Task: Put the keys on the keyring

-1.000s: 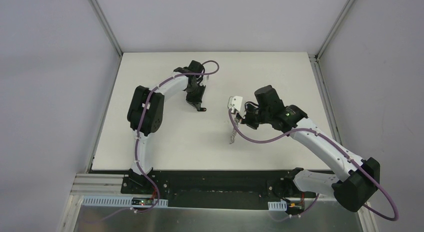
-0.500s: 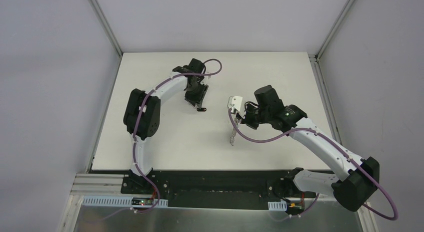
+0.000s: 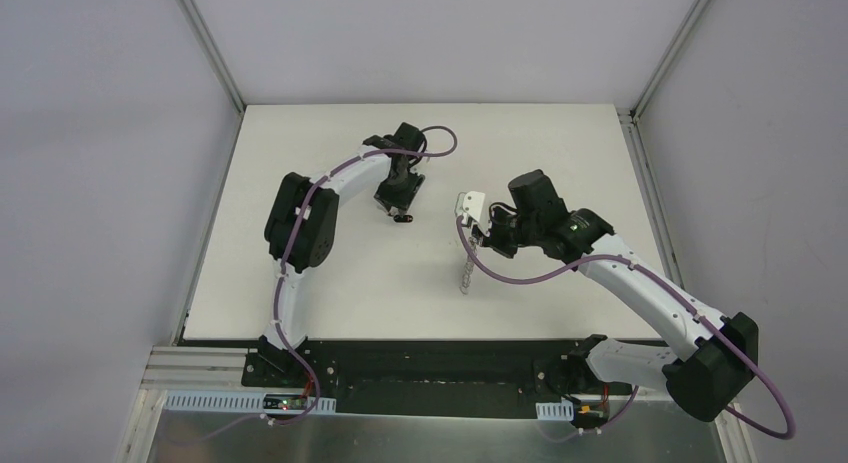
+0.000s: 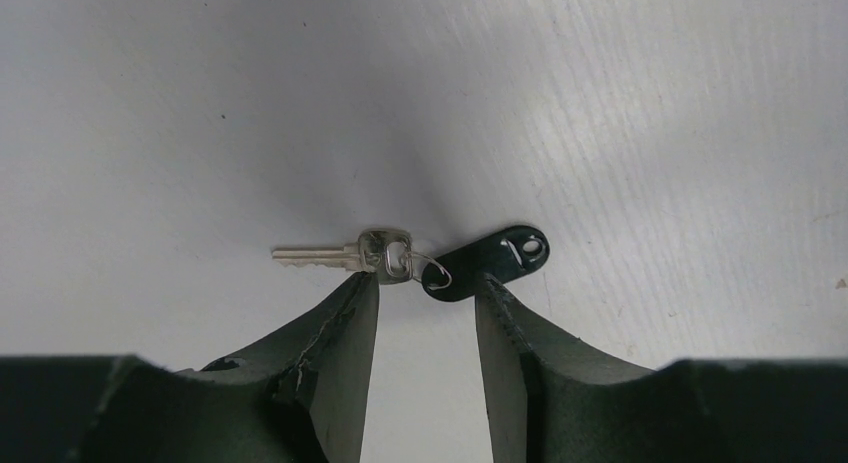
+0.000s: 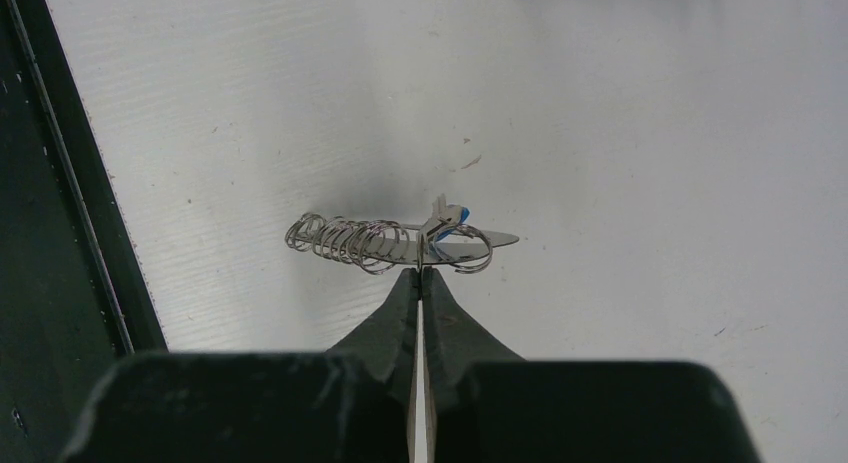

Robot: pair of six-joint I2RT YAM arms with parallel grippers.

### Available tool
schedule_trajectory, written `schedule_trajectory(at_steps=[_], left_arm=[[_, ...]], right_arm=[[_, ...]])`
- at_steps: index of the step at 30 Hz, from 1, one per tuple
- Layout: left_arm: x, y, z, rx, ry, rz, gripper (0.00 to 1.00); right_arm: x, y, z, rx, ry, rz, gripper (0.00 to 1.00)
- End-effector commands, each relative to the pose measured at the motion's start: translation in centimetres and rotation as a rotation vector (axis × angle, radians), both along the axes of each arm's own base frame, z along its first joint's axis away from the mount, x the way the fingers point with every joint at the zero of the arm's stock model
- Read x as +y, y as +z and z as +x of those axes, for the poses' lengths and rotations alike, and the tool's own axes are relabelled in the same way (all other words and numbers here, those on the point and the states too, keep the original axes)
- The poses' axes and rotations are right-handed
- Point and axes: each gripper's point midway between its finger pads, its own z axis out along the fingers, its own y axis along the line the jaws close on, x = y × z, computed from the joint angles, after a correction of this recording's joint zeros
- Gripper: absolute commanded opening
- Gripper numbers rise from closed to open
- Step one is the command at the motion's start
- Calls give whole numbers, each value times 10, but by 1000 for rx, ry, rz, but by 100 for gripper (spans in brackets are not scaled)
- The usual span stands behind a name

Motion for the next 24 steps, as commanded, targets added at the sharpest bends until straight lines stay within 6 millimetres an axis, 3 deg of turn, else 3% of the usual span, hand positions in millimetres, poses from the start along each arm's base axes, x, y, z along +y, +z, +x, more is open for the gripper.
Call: schedule_trajectory(at_steps=[1,11,24], left_arm=[[4,3,6,-23,-15,59,40],[5,0,4,-21,-18,68,30],[2,5,-9,-11,-46,18,5]], right_arm=[[2,6,-1,-6,2,34,0],[1,6,-1,-7,1,38,0],[1,8,-1,-11,0,41,0]])
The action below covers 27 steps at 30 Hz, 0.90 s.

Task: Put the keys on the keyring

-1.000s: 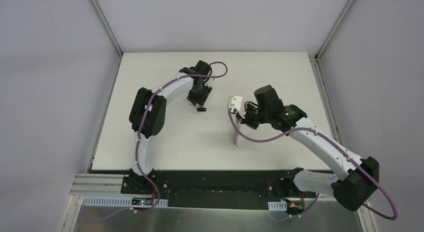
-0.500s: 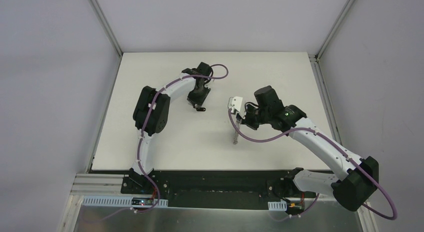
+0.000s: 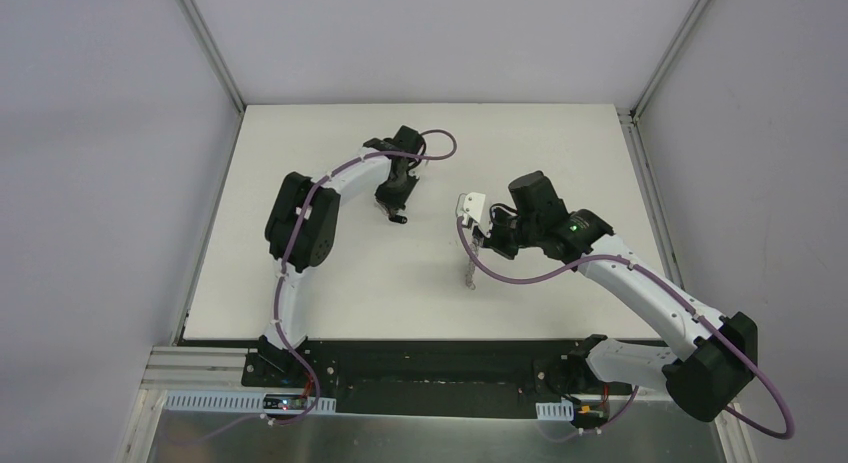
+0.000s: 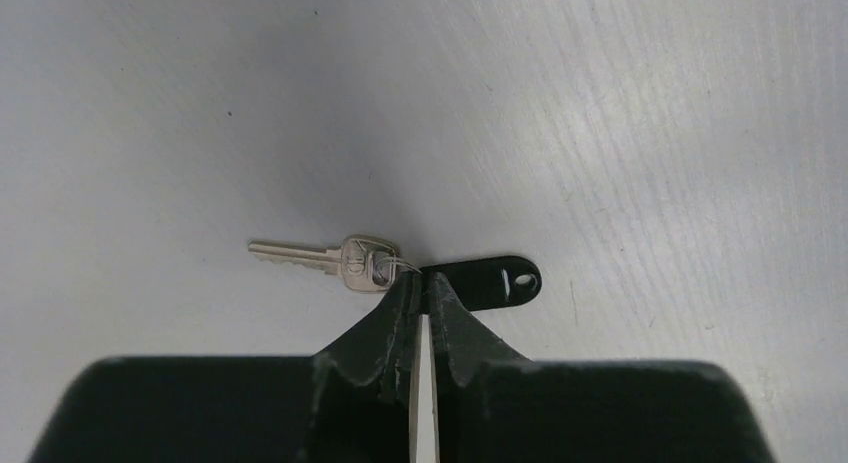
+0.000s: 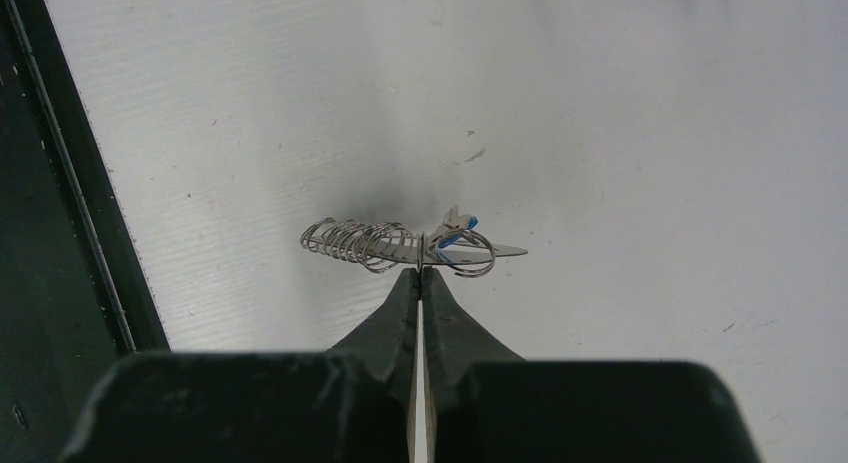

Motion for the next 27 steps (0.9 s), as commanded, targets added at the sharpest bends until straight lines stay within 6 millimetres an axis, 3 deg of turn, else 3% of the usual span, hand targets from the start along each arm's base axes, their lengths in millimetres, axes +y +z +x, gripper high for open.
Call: schedule_trajectory(at_steps=[1,11,21,27], left_arm=[[-6,19,-11,-12,-40,-35,2],[-35,35,-40,34,-120,-212,0],[-66,74,-76,23,-357,-472,0],[-66,66,-77,44,-361,-463,0]], right_arm=[[4,13,-1,-21,7,48,0],[4,12,-1,-16,4,48,0],[4,13,-2,-6,4,68,0],[3,13,-3,-3,1,71,0]])
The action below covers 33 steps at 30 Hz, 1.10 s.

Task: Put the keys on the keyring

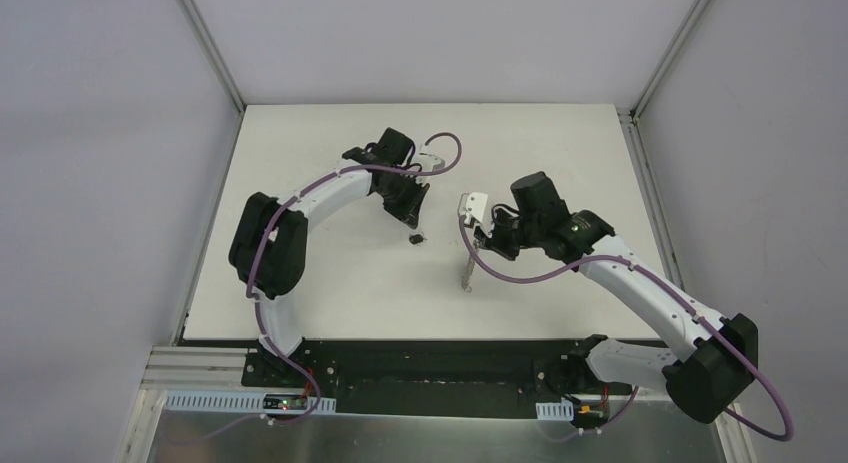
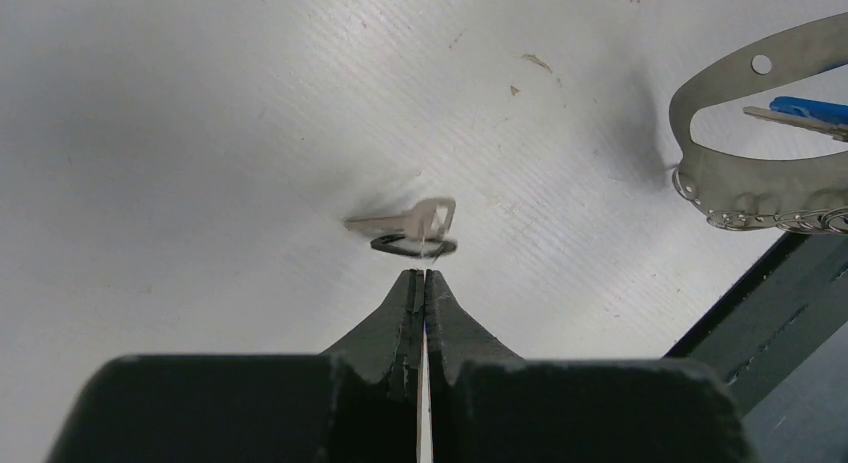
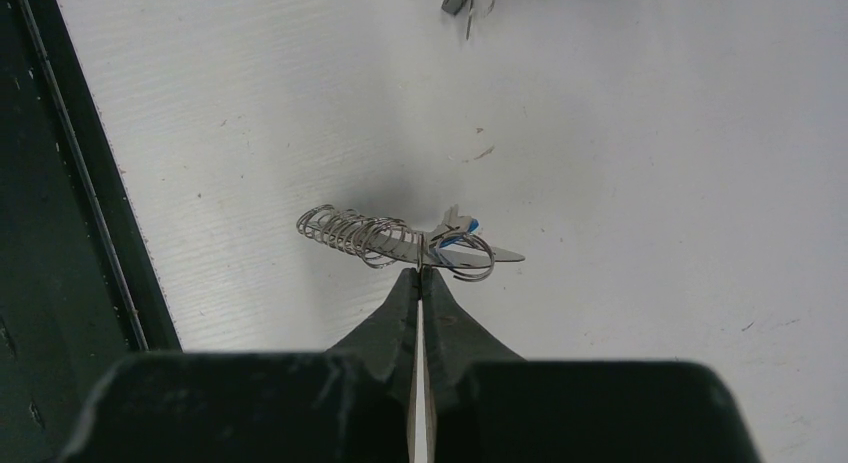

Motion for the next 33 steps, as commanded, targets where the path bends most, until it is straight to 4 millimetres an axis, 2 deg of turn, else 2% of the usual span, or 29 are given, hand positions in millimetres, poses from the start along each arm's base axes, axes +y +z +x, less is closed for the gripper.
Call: schedule_trajectory(at_steps=[1,10,15,20,27,33], left_arm=[[-8,1,-7,-1,-65,-30,0],[-5,-18,-7,32,-56,5,0],[-14,-20,-15,36,-58,24,15],[-25,-30,-26,24,-113,65,23],[-25,-46,-16,26,-96,149,31],[-26,-47,-15,31,-89,150,38]], right_arm=[[4,15,0,-25,7,57,0],[2,15,0,-23,0,57,0],[1,16,0,-22,-4,63,0],[-6,13,-1,-20,-21,67,0],[-13,13,-5,-12,-42,77,0],[-16,13,-6,-12,-46,83,0]])
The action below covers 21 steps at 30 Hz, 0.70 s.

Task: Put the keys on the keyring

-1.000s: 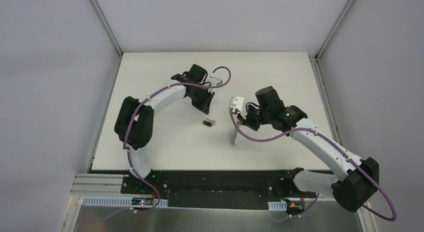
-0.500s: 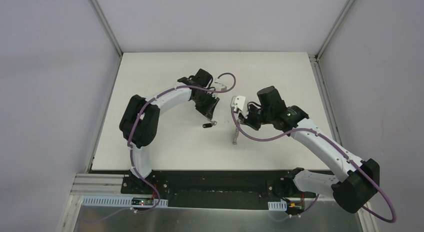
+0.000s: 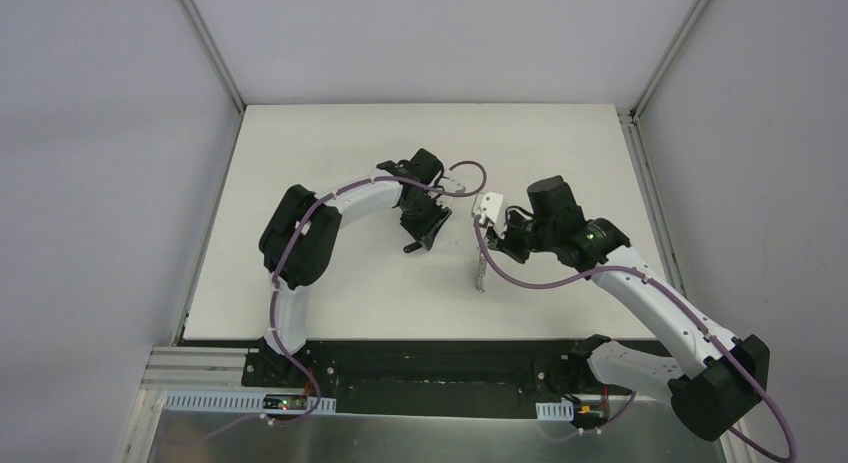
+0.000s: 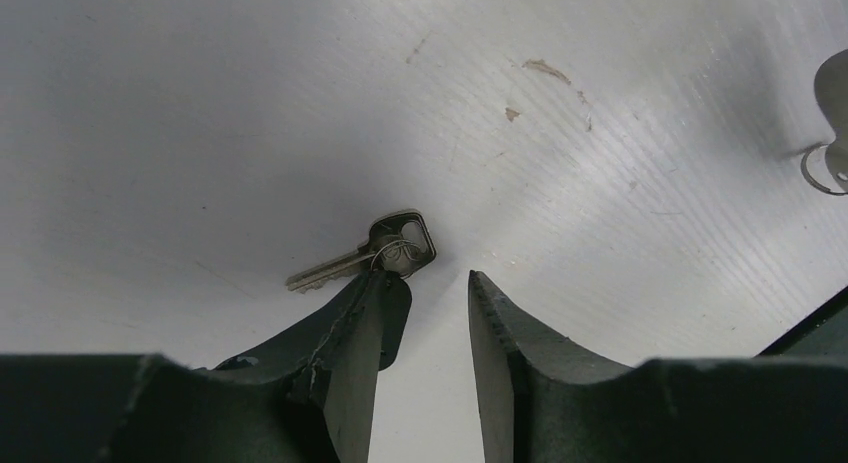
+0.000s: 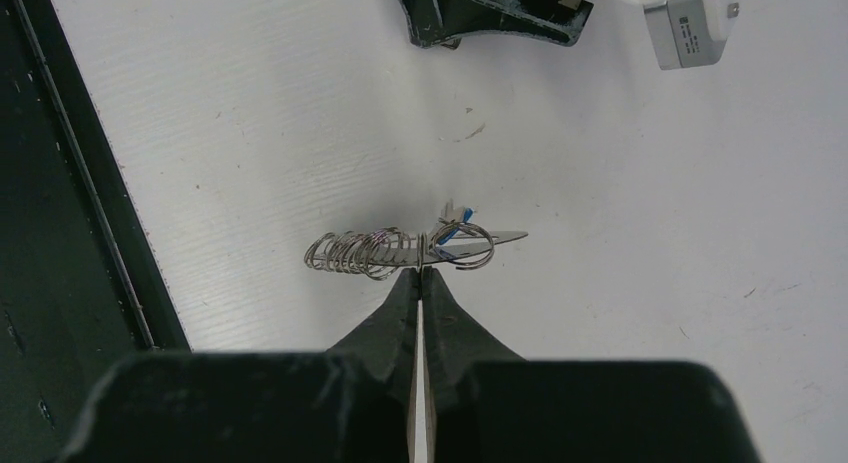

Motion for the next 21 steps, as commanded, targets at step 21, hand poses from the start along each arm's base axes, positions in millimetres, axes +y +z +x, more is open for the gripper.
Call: schedule_trajectory(at_steps=[21], left_arm=[[8,35,12,-127,7,-75,35]], right_arm=[[3,4,-2,7,3,40,0]])
